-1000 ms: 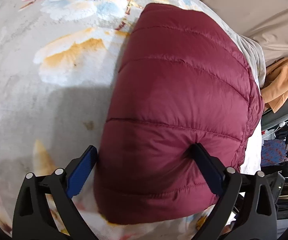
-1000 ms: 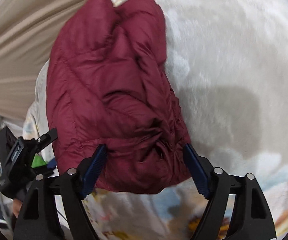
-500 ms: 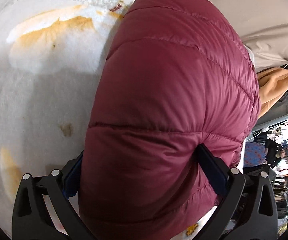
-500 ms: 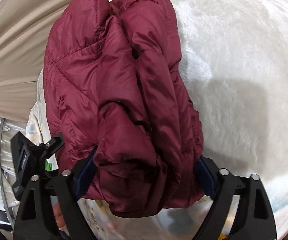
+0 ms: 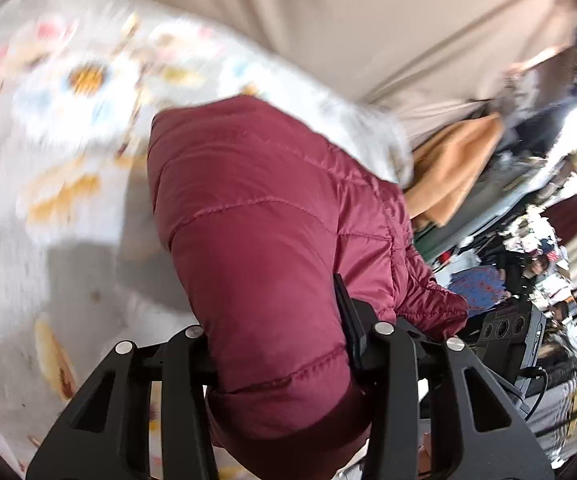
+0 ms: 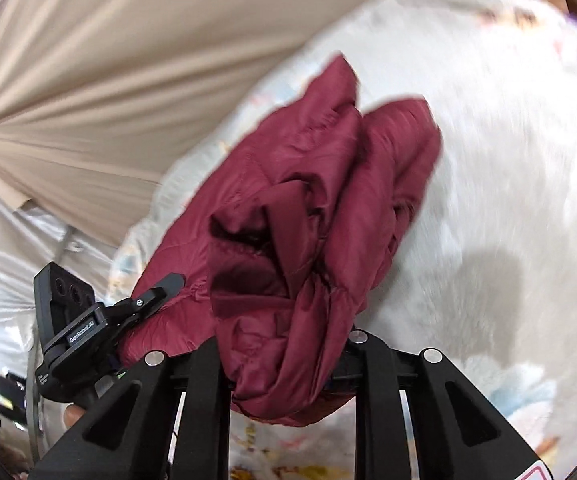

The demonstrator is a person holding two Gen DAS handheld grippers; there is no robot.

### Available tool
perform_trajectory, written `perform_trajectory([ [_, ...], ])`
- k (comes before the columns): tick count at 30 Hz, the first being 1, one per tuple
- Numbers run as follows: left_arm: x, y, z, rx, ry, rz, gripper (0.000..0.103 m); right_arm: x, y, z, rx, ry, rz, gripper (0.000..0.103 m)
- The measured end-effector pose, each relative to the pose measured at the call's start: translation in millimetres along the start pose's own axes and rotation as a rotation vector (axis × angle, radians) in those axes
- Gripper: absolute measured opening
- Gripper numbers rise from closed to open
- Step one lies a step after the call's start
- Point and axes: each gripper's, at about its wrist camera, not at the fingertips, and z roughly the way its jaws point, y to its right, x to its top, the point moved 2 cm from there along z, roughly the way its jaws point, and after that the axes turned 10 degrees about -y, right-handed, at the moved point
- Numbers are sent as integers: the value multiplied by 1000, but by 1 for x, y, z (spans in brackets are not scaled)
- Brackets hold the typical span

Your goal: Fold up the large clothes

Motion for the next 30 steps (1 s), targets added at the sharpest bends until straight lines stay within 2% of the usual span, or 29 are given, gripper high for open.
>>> perform_trajectory([
  [7,13,82,-90,-56,240,211,39,1,-83,-95,35,239,-231,19],
  [10,18,97,-132,-53,340,284,40,2,-120,-113,94,317,-318,19],
  [11,21,99,-142,-44,363,301,40,6,-122,-120,110,323,-337,19],
  [13,27,92,-160,-2,403,332,40,12,-144,-108,144,321,-384,20],
  [16,41,60,-168,72,416,338,41,30,-159,-73,158,280,-416,21],
  [18,55,25,-160,108,383,300,41,38,-163,-43,171,235,-414,21],
  [23,85,-76,-117,193,303,188,42,58,-163,75,128,92,-364,21],
  [26,87,-152,-70,229,210,119,42,56,-135,155,89,-17,-302,22],
  [27,85,-167,-59,235,183,109,42,50,-126,175,72,-46,-288,22],
  [28,80,-194,-36,260,129,85,42,41,-111,205,37,-92,-260,23],
  [29,72,-219,-15,288,78,54,44,34,-99,227,10,-134,-238,23],
  [30,63,-238,-1,307,57,33,51,22,-81,253,-28,-189,-209,26],
])
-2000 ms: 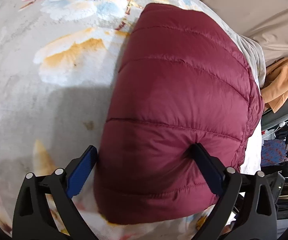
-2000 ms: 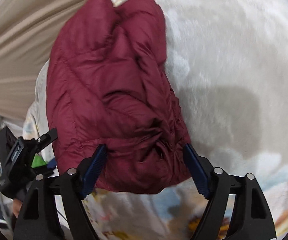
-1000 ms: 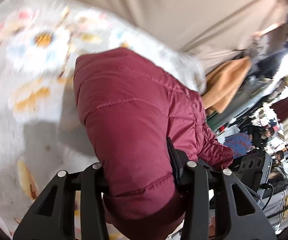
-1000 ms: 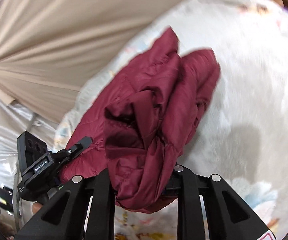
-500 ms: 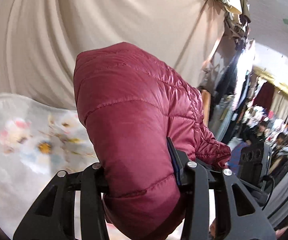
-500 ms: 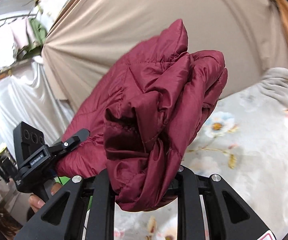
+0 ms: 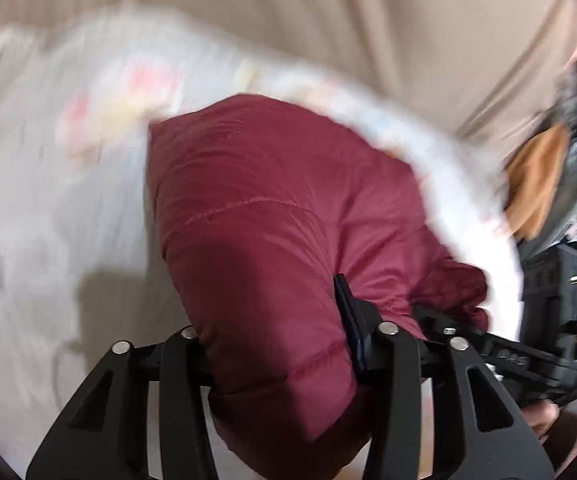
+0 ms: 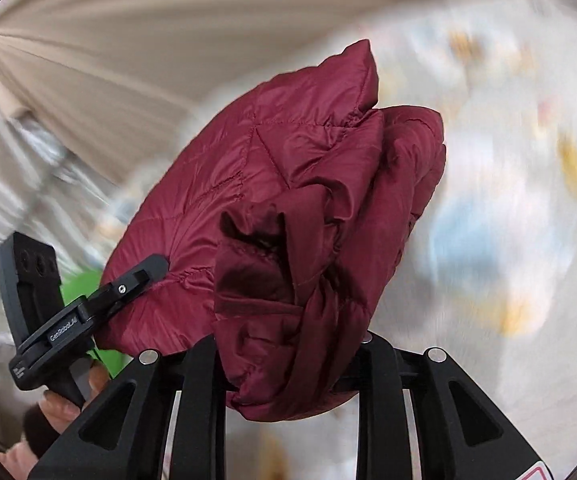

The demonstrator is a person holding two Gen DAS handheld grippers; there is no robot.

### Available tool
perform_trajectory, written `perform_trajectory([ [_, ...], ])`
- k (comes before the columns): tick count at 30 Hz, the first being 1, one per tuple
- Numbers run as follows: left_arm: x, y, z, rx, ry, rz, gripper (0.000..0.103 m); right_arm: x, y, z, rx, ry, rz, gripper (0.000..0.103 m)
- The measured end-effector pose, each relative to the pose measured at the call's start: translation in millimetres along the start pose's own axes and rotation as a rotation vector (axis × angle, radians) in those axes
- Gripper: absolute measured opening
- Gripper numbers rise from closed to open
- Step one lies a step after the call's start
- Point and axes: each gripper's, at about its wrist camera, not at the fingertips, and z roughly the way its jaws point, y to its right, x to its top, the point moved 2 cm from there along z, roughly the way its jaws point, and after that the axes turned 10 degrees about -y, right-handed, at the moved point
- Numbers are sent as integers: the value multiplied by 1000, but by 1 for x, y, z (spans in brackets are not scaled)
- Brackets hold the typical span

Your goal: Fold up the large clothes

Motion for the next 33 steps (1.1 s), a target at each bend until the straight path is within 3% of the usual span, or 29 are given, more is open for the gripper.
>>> perform_trajectory([
  [1,-7,-9,7,0,4,-12,59,-9,9,14,-18,-16,10,36],
  [4,-22,-25,3,-36,15,-73,66,-26,23,18,-18,-12,52,49],
  [8,-27,-16,-37,15,38,-64,68,-34,16,-21,-58,15,63,50],
  [10,-32,-9,-69,59,78,-50,78,-38,9,-55,-108,73,56,52],
  [12,-32,3,-92,104,102,-42,78,-33,-3,-80,-134,145,33,51],
  [14,-29,12,-98,108,108,-47,78,-18,-19,-85,-151,166,10,39],
  [15,-24,16,-98,103,105,-49,78,-7,-30,-83,-161,163,-8,23],
  [16,-20,23,-94,93,94,-47,78,7,-41,-77,-175,160,-42,13],
  [18,-16,31,-80,97,74,-38,77,33,-60,-60,-219,154,-113,6],
  [21,-12,33,-52,151,26,-24,77,65,-63,-34,-291,145,-159,2],
  [25,-19,22,-25,215,-42,-17,77,88,-38,5,-366,96,-104,0],
  [27,-23,18,-17,249,-56,12,79,88,-17,20,-366,73,-57,0],
  [29,-25,15,-14,235,-53,16,80,84,-1,32,-342,74,-15,0],
  [33,-26,16,-5,252,-51,25,82,78,-1,48,-399,106,-61,0],
])
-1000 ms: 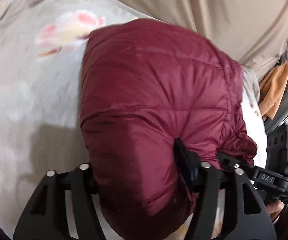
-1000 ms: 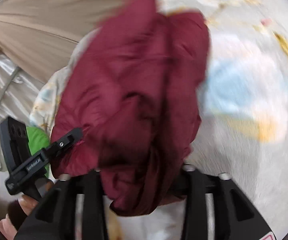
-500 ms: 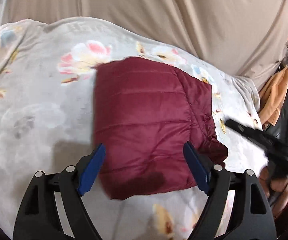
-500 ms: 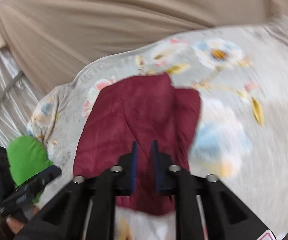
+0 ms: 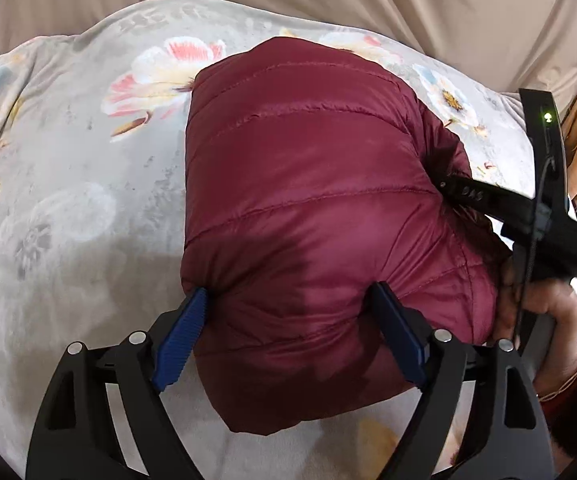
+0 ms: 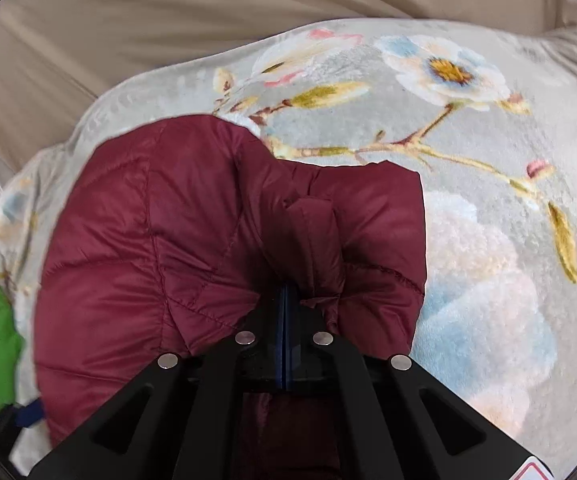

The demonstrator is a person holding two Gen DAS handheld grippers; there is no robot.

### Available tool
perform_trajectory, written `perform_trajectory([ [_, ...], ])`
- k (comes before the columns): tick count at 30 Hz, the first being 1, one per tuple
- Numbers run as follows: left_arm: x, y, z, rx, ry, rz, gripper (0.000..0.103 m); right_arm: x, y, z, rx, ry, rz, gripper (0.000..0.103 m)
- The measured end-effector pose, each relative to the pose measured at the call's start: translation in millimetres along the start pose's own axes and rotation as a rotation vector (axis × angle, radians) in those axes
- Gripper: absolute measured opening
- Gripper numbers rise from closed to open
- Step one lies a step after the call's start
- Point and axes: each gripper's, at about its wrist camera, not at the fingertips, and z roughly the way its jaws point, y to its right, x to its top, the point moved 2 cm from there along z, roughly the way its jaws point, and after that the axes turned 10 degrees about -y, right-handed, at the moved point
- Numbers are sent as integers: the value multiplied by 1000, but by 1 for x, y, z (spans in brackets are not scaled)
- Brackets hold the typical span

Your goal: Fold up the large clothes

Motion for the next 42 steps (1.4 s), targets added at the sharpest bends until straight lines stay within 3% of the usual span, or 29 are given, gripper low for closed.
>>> perform_trajectory([
  [3,1,-3,-2,11,-25,-33,80,2,-2,1,-8,-14,5,0],
  [6,-1,-13,-21,-28,-27,-85,76,1,2,-33,41,-6,59,0],
  [8,-8,-21,-36,-30,-18,-110,76,-13,1,-70,75,27,48,2],
  [11,-24,-26,-38,-5,-46,-111,76,-50,2,-103,123,3,38,3],
  [16,-42,-30,-9,7,-104,-168,79,-98,9,-62,97,-143,39,0],
  [19,-43,-27,-2,39,-100,-163,79,-102,13,-43,112,-150,48,0],
  [23,-41,-17,-14,93,-93,-144,78,-97,8,-56,79,-154,35,0],
  [26,-44,-6,-32,129,-65,-121,78,-101,1,-86,54,-109,1,9],
  [33,-52,22,-53,164,-19,-68,80,-119,-9,-124,-3,-52,-21,43],
  [42,-66,35,-51,187,-20,-67,84,-152,-25,-126,-39,-69,-40,50],
])
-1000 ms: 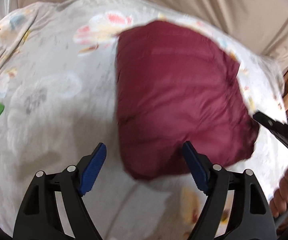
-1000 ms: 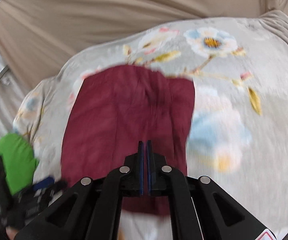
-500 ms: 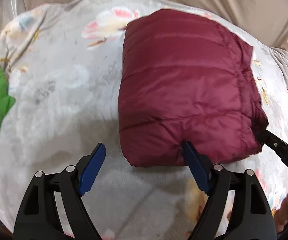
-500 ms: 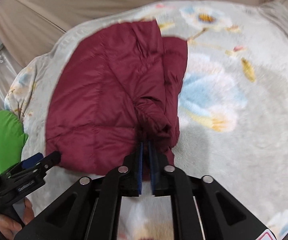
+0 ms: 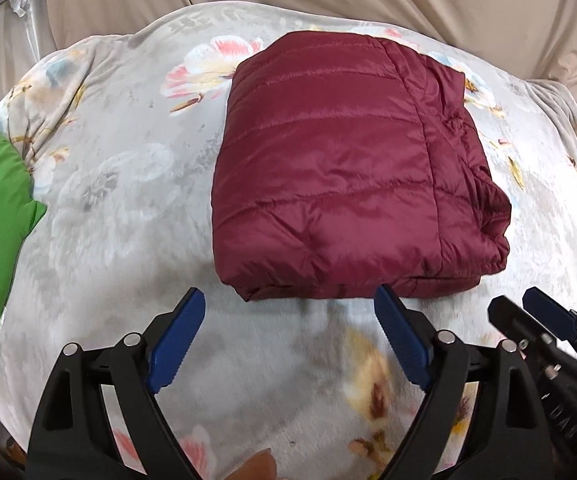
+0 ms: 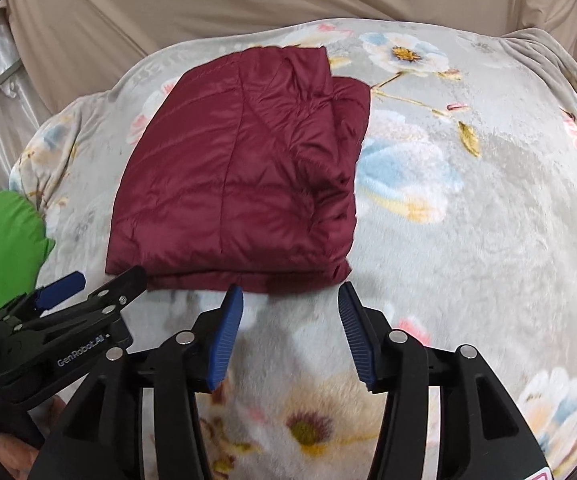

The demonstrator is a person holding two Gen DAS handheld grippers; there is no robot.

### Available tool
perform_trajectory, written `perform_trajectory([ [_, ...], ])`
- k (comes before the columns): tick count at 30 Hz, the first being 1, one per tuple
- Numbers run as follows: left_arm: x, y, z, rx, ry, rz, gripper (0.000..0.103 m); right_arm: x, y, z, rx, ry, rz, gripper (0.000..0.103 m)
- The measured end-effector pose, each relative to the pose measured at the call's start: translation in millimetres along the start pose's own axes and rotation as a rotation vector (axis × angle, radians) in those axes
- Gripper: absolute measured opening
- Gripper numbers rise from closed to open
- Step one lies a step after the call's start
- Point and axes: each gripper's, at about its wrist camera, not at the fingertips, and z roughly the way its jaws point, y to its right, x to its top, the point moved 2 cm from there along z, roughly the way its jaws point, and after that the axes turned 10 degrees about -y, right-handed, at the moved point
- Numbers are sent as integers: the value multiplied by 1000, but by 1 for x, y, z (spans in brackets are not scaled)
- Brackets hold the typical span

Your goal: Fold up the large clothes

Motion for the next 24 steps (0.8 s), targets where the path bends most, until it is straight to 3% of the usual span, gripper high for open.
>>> perform_trajectory([
  [24,-23,1,24,46,-25,-31,83,-24,-10,23,-79,-49,11,53],
])
